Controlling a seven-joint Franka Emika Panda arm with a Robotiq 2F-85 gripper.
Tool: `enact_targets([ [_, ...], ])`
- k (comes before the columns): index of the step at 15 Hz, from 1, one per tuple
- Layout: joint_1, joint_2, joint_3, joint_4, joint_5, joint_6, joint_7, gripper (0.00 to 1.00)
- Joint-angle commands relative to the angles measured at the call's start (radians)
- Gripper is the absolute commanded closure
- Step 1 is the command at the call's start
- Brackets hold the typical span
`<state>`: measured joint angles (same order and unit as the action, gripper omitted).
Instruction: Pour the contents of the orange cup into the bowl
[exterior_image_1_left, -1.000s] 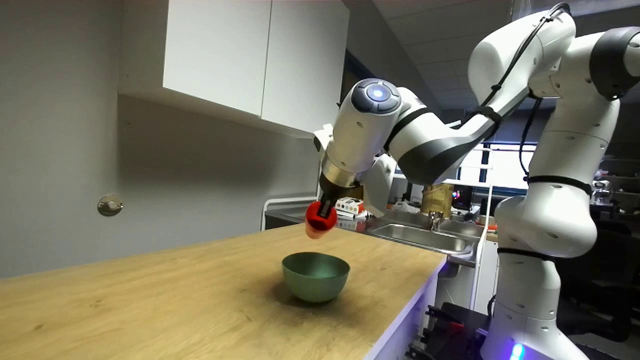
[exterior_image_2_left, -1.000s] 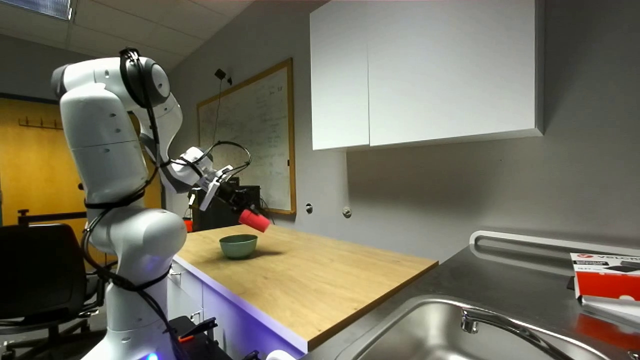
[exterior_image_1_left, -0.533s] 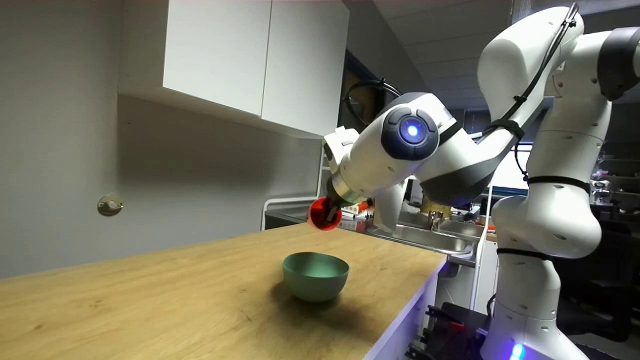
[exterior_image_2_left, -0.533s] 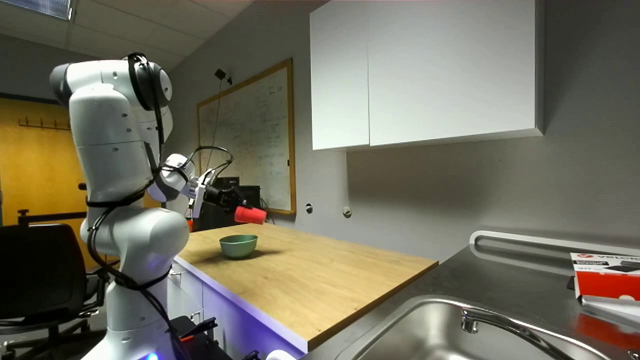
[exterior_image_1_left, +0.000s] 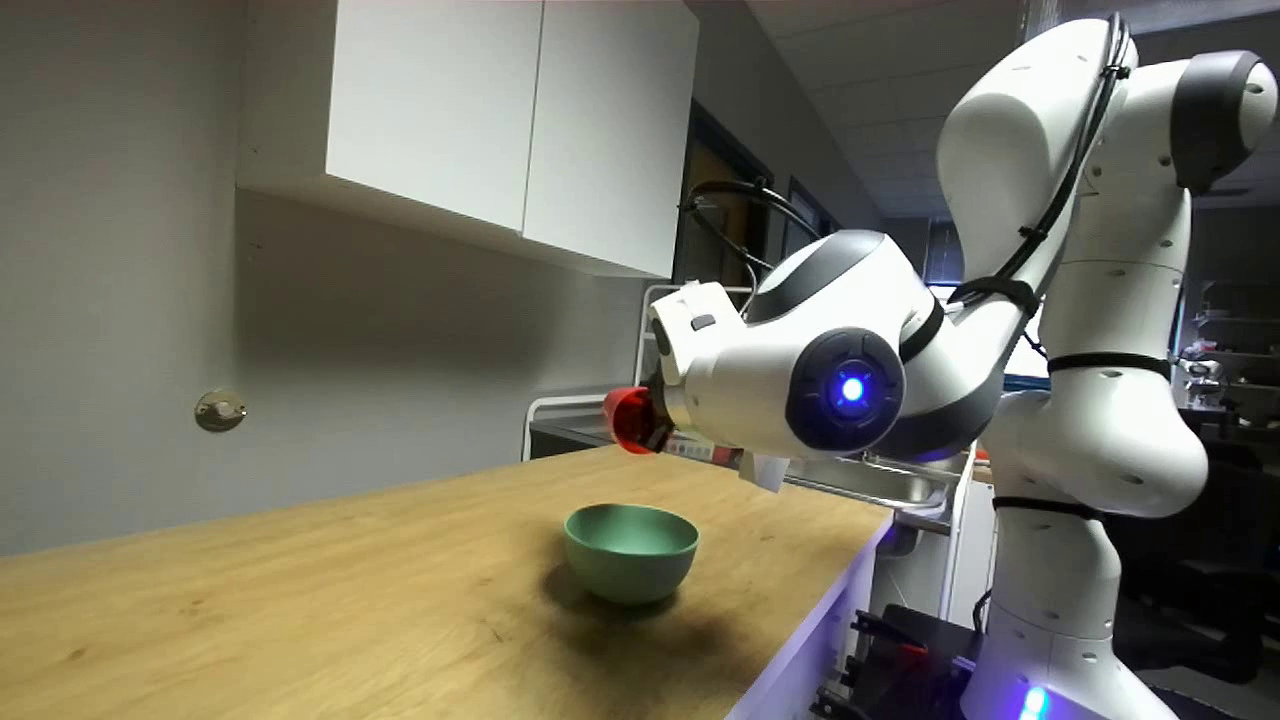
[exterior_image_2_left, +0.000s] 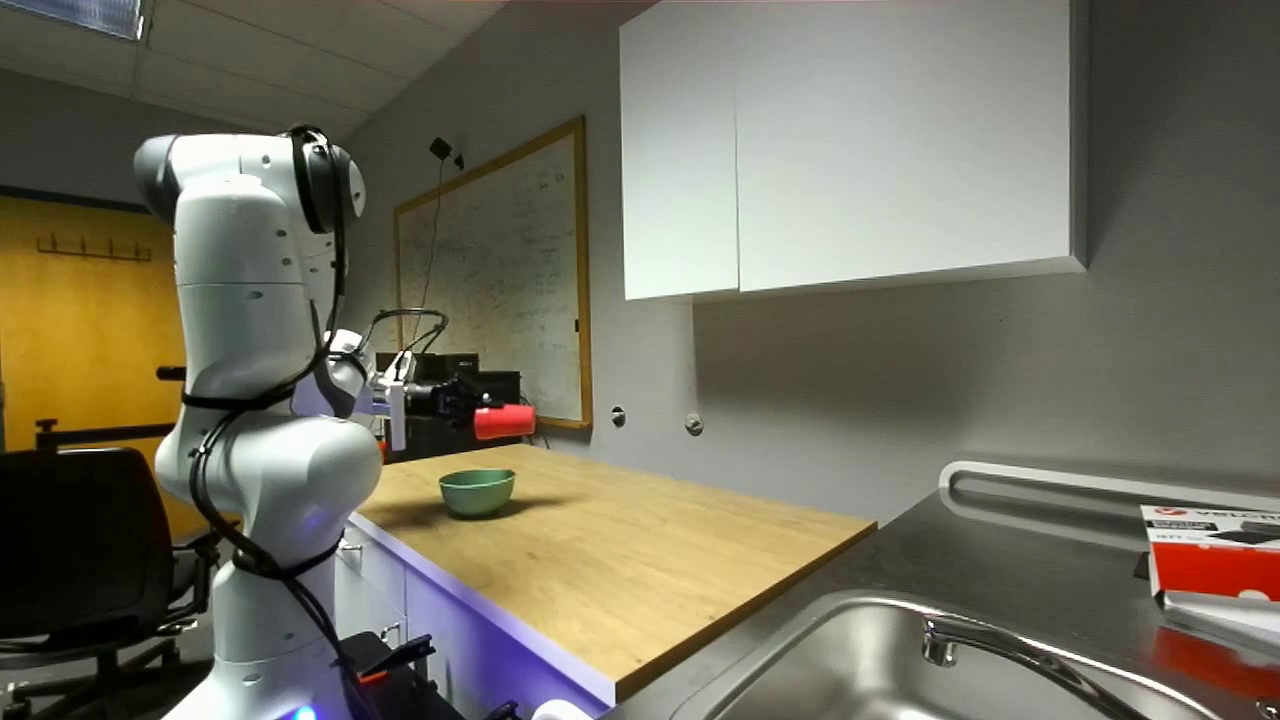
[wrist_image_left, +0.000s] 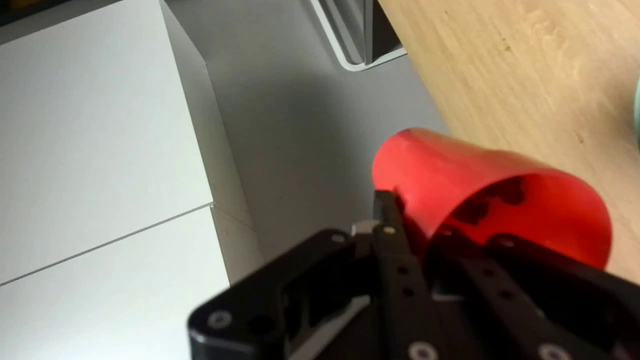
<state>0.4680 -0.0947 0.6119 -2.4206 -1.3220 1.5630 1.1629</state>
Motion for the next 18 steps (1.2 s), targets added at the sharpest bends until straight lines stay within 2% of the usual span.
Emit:
enact_targets([
  [1, 0.017, 0.048, 0.002, 0.007, -0.083, -0.095, 0.047, 0.98],
  [9, 0.046, 0.149, -0.001, 0.018, -0.188, -0.255, 0.071, 0.98],
  [18, 0.062, 0.204, -0.001, 0.022, -0.247, -0.360, 0.081, 0.98],
])
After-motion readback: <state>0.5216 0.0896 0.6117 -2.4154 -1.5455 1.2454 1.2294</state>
